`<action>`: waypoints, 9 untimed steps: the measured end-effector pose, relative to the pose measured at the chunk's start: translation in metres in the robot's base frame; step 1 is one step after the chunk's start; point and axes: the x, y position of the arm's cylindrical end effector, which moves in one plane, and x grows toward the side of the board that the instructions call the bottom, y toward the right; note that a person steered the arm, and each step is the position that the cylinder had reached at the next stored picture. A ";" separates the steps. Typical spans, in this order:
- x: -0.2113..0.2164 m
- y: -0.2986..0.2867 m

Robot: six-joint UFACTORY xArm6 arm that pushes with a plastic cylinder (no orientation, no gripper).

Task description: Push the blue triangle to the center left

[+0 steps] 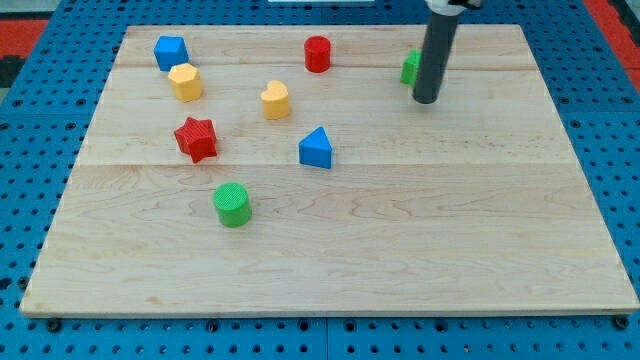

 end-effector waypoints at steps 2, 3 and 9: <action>-0.040 -0.006; -0.045 0.012; 0.133 -0.144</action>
